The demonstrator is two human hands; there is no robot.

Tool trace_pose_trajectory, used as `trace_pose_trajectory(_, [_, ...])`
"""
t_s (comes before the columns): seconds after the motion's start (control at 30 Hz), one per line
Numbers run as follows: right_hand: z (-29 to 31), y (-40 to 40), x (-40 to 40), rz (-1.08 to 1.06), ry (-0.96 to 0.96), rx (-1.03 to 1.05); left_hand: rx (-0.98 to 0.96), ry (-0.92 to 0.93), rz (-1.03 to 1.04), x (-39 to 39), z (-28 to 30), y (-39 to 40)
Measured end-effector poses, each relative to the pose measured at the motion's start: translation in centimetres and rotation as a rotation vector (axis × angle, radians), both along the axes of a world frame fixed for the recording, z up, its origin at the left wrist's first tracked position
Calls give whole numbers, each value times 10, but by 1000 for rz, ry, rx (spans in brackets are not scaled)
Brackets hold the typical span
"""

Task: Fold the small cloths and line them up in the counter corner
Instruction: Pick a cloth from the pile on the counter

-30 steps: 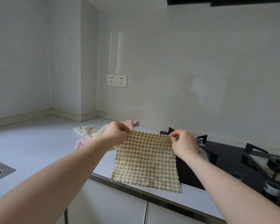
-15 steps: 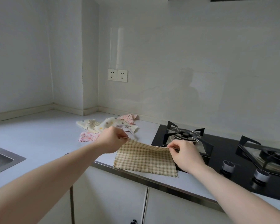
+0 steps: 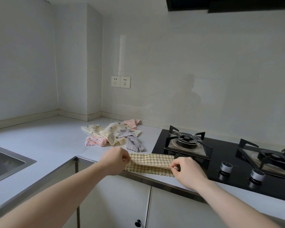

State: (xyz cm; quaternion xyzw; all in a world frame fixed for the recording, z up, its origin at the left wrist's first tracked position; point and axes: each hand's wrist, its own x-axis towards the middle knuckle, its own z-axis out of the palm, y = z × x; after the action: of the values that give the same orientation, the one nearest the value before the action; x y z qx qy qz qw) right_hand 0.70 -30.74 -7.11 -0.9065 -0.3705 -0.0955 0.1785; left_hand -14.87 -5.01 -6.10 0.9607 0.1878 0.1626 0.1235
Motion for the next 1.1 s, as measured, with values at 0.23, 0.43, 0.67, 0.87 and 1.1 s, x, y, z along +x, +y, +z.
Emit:
trace_pose_trajectory(0.23, [-6, -1, -1, -2, -6, -37, 34, 111, -7, 0, -5, -3])
trace_pose_trajectory(0.43, [-9, 1, 5, -8, 48, -14, 5, 148, 31, 1, -8, -1])
trace_pose_trajectory(0.67, [-9, 16, 13, -70, 82, 194, -13, 62, 83, 11, 5, 2])
trace_pose_trajectory(0.87, [-17, 34, 26, -170, 155, 171, -56, 141, 90, 29, -4, 12])
trace_pose_trajectory(1.1, [-22, 46, 45, -312, 250, 101, -186, 113, 164, 46, -22, 34])
